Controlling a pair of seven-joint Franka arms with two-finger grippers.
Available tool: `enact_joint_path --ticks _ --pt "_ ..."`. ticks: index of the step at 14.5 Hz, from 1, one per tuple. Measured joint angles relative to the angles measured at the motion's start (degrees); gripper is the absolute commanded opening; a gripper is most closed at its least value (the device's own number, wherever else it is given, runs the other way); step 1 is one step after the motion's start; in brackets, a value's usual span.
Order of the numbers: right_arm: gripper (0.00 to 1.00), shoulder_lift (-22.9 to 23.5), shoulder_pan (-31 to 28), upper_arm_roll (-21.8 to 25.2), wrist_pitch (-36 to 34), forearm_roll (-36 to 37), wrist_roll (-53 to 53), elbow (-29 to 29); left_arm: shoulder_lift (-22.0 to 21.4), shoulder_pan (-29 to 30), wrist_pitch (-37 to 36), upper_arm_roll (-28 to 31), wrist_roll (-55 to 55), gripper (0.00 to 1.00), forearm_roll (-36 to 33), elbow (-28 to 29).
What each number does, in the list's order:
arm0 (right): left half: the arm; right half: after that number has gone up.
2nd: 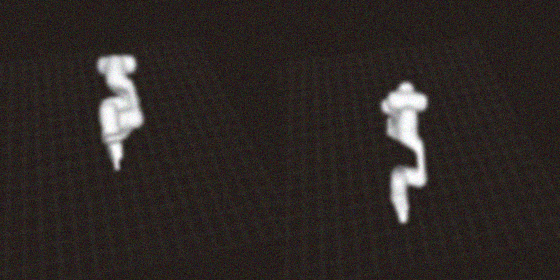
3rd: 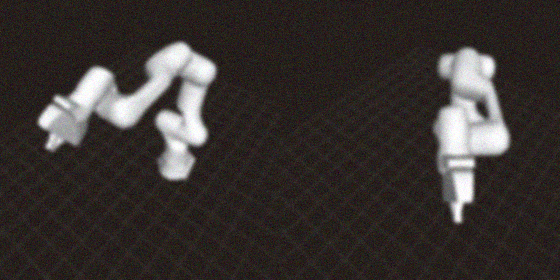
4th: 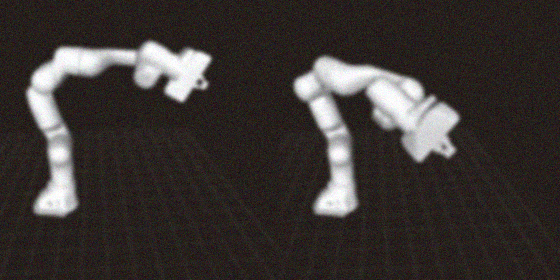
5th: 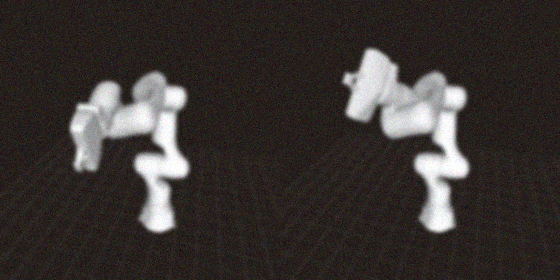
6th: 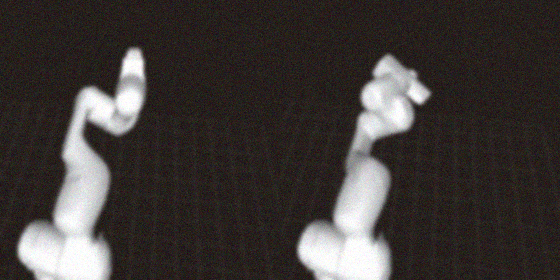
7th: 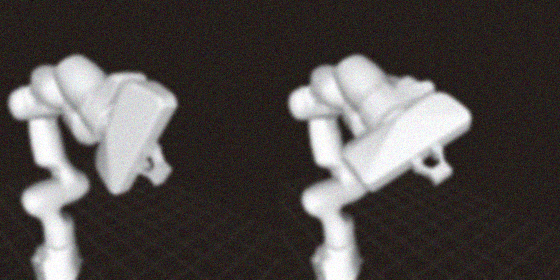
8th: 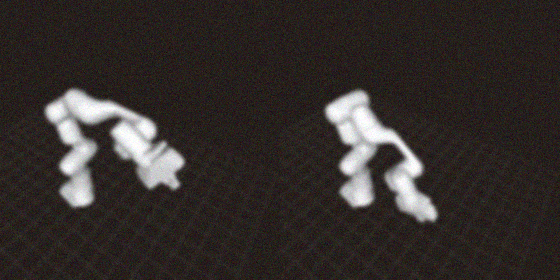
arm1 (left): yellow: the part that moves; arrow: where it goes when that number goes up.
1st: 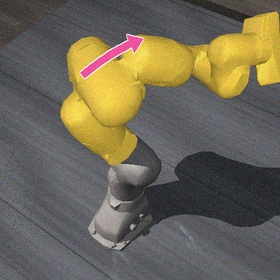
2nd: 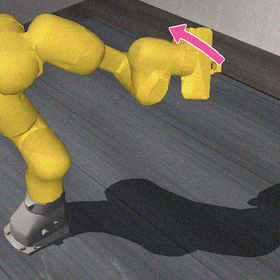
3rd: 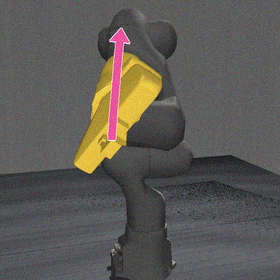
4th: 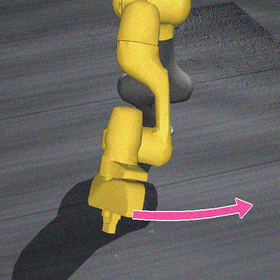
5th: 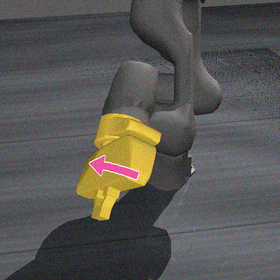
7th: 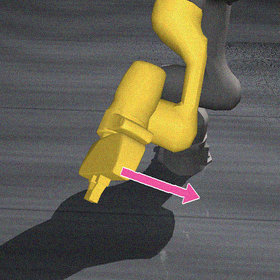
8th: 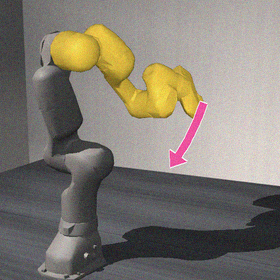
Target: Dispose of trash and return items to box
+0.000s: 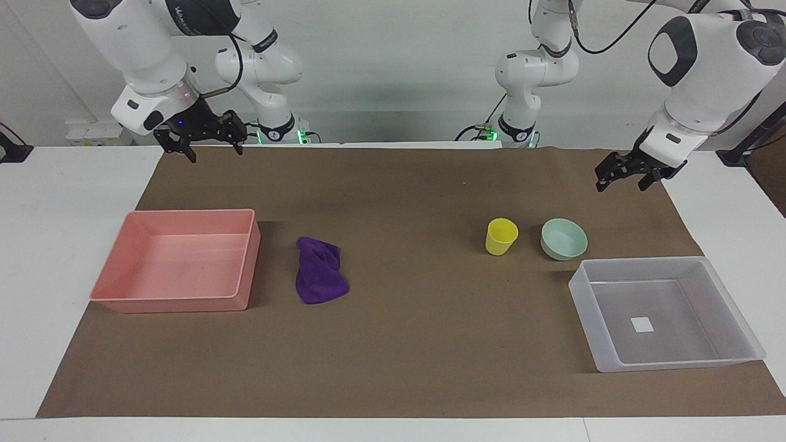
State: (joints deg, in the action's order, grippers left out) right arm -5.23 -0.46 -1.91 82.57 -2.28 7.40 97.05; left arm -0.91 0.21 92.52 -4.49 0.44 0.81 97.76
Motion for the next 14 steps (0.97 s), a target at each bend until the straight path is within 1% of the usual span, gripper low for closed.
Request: enact_joint_path --ticks 4,5,6,8,10,12,14 --pt "0.99 0.00 -0.01 0.00 0.07 0.00 -1.08 0.00 -0.12 0.02 0.20 0.04 -0.13 1.00 0.00 0.40" --pt "0.99 0.00 -0.03 0.00 0.18 0.00 -1.31 0.00 -0.59 0.07 1.69 0.12 -0.62 1.00 0.00 1.86" --pt "0.99 0.00 -0.03 0.00 0.44 0.00 -1.38 0.03 -1.65 0.13 5.11 0.25 -1.59 1.00 0.00 4.95" --pt "0.99 0.00 0.10 -0.01 1.11 -0.04 -1.40 0.52 -4.79 0.27 12.69 0.59 -3.57 1.00 0.00 14.06" --pt "0.99 0.18 1.01 -0.10 3.42 -0.12 -1.40 2.30 -7.05 1.27 17.56 0.87 -4.06 1.00 0.00 22.13" --pt "0.99 0.97 2.22 -0.20 6.53 -0.12 -1.44 3.60 -7.58 2.77 23.69 1.01 -4.06 1.00 0.00 28.57" --pt "0.99 1.92 3.42 -0.24 8.37 -0.13 -1.73 4.00 -7.11 3.32 30.37 1.03 -4.08 1.00 0.00 33.88"
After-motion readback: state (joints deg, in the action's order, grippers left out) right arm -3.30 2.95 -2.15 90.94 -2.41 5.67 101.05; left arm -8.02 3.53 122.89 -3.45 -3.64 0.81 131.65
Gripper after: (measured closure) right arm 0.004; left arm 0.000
